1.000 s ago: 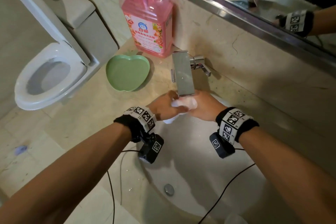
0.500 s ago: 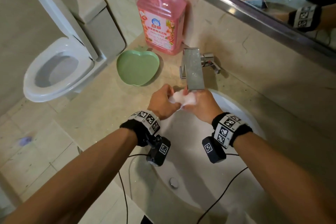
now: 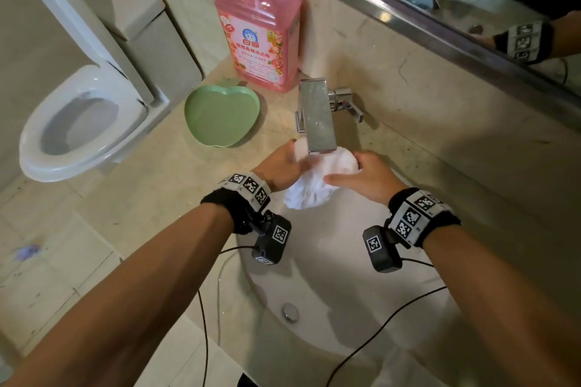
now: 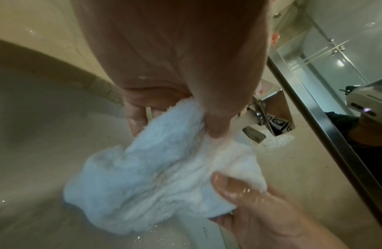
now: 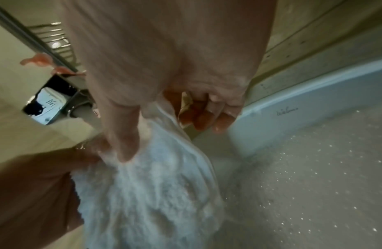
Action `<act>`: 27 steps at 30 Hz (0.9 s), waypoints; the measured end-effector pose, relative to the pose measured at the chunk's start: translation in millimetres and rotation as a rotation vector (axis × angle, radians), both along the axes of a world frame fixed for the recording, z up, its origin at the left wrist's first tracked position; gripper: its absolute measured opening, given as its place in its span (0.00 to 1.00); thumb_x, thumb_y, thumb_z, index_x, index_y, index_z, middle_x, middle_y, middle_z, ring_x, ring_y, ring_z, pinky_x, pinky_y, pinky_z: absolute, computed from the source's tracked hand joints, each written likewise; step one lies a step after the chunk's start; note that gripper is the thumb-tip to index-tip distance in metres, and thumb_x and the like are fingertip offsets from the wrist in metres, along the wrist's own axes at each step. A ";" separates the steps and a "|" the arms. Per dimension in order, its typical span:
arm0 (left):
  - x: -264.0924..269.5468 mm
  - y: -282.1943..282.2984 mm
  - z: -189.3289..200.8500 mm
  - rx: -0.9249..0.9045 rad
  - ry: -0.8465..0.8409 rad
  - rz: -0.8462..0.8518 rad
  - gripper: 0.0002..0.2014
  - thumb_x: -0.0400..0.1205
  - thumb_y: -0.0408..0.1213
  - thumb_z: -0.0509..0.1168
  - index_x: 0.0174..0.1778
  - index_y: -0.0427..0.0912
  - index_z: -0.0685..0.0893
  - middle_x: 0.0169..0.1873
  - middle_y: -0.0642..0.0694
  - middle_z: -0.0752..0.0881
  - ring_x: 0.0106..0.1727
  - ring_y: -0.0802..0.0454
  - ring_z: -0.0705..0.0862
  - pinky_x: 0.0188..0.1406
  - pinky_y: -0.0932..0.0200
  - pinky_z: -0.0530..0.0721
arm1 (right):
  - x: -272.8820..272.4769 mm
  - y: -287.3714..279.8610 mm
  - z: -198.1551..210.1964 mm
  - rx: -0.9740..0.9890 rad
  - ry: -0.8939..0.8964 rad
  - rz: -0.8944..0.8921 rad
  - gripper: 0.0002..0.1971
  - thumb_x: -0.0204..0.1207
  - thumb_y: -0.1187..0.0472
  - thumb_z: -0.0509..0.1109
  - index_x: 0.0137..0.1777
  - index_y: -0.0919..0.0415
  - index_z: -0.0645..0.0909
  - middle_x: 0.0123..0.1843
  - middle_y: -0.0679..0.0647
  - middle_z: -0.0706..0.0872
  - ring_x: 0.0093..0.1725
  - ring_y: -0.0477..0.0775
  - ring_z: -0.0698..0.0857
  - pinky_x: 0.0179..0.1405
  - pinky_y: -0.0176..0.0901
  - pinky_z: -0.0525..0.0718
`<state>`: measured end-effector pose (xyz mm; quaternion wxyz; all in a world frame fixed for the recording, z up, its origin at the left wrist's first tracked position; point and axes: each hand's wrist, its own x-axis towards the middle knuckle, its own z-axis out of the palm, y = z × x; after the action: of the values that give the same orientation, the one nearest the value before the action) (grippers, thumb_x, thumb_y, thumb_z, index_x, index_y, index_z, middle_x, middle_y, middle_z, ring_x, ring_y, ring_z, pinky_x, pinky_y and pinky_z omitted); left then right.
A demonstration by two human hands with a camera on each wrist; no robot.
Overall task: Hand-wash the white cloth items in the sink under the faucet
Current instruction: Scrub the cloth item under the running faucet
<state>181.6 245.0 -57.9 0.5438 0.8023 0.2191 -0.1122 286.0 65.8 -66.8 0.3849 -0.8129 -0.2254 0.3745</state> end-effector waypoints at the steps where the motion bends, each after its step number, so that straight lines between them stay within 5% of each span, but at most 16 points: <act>1: 0.4 0.9 1.9 0.026 -0.042 -0.030 0.16 0.89 0.32 0.59 0.71 0.32 0.78 0.66 0.35 0.84 0.68 0.43 0.82 0.71 0.49 0.76 | -0.5 -0.4 0.4 0.000 -0.003 0.035 0.19 0.67 0.59 0.84 0.58 0.55 0.88 0.51 0.49 0.93 0.54 0.49 0.91 0.61 0.59 0.88; 4: -3.4 6.9 5.9 0.096 -0.151 -0.089 0.18 0.87 0.35 0.63 0.72 0.34 0.77 0.63 0.41 0.85 0.65 0.46 0.83 0.68 0.48 0.80 | -7.8 5.1 -1.0 0.034 -0.015 0.135 0.26 0.72 0.72 0.74 0.71 0.60 0.79 0.63 0.58 0.88 0.65 0.56 0.86 0.68 0.61 0.83; 6: -10.1 15.0 4.3 0.187 -0.011 -0.105 0.31 0.81 0.41 0.71 0.75 0.33 0.66 0.61 0.41 0.82 0.61 0.44 0.83 0.62 0.46 0.82 | -12.0 7.4 -3.2 0.018 -0.027 0.114 0.29 0.74 0.73 0.71 0.75 0.62 0.73 0.66 0.60 0.84 0.67 0.59 0.83 0.69 0.62 0.80; 9: -22.3 25.0 -5.2 0.312 0.111 -0.129 0.30 0.81 0.39 0.69 0.71 0.34 0.60 0.53 0.38 0.83 0.54 0.37 0.84 0.52 0.45 0.82 | -12.5 6.0 -5.0 0.008 -0.084 0.085 0.22 0.77 0.70 0.70 0.70 0.63 0.70 0.54 0.58 0.83 0.56 0.57 0.84 0.64 0.64 0.80; 11: -32.7 30.8 -8.2 0.320 0.053 -0.092 0.21 0.83 0.40 0.66 0.67 0.39 0.64 0.50 0.39 0.84 0.51 0.37 0.84 0.47 0.49 0.79 | -12.3 8.7 -2.3 0.046 -0.100 0.134 0.21 0.78 0.70 0.69 0.69 0.59 0.71 0.44 0.52 0.80 0.45 0.48 0.82 0.58 0.57 0.82; 13: -38.2 32.6 -10.8 0.264 -0.023 -0.089 0.14 0.81 0.42 0.66 0.56 0.48 0.68 0.44 0.44 0.84 0.45 0.40 0.84 0.41 0.52 0.78 | -9.0 9.9 -0.5 0.064 -0.118 0.161 0.20 0.79 0.72 0.68 0.67 0.55 0.75 0.44 0.60 0.81 0.42 0.52 0.81 0.51 0.53 0.81; 15: -45.0 34.4 -11.1 0.179 -0.077 -0.055 0.09 0.78 0.40 0.65 0.45 0.55 0.70 0.39 0.49 0.84 0.40 0.45 0.85 0.34 0.51 0.86 | -6.7 11.5 -0.9 0.084 -0.156 0.152 0.20 0.79 0.74 0.68 0.56 0.45 0.80 0.41 0.54 0.83 0.38 0.41 0.82 0.43 0.39 0.79; 18: -47.2 36.0 -9.4 0.022 -0.072 -0.042 0.17 0.75 0.25 0.63 0.42 0.57 0.75 0.41 0.47 0.84 0.44 0.42 0.87 0.34 0.47 0.91 | -6.4 14.4 1.5 0.127 -0.092 0.171 0.22 0.76 0.80 0.68 0.55 0.51 0.87 0.50 0.41 0.88 0.47 0.24 0.84 0.47 0.17 0.76; 21: -44.8 33.8 -6.1 -0.149 -0.003 -0.067 0.18 0.74 0.18 0.62 0.44 0.48 0.80 0.41 0.45 0.85 0.45 0.43 0.86 0.41 0.52 0.90 | -3.4 14.5 3.2 0.110 -0.095 0.154 0.27 0.73 0.84 0.62 0.48 0.49 0.89 0.47 0.34 0.89 0.50 0.31 0.86 0.50 0.17 0.76; 24: -37.1 29.3 0.5 -0.331 0.108 0.010 0.06 0.79 0.33 0.65 0.47 0.44 0.86 0.44 0.45 0.87 0.50 0.45 0.87 0.47 0.57 0.87 | -0.8 12.2 9.2 0.087 -0.182 0.127 0.30 0.74 0.82 0.59 0.45 0.43 0.88 0.42 0.32 0.87 0.46 0.25 0.82 0.43 0.14 0.72; 27: -23.8 22.3 2.3 -0.102 0.178 -0.025 0.08 0.81 0.47 0.69 0.41 0.47 0.84 0.42 0.49 0.85 0.47 0.47 0.84 0.45 0.58 0.82 | -0.7 11.3 19.3 0.027 -0.277 0.195 0.28 0.74 0.81 0.57 0.54 0.51 0.90 0.48 0.54 0.81 0.48 0.45 0.80 0.44 0.27 0.73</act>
<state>157.8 267.3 -55.6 0.5609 0.7632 0.2504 -0.2007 285.3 77.1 -47.5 0.3230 -0.8257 -0.3591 0.2914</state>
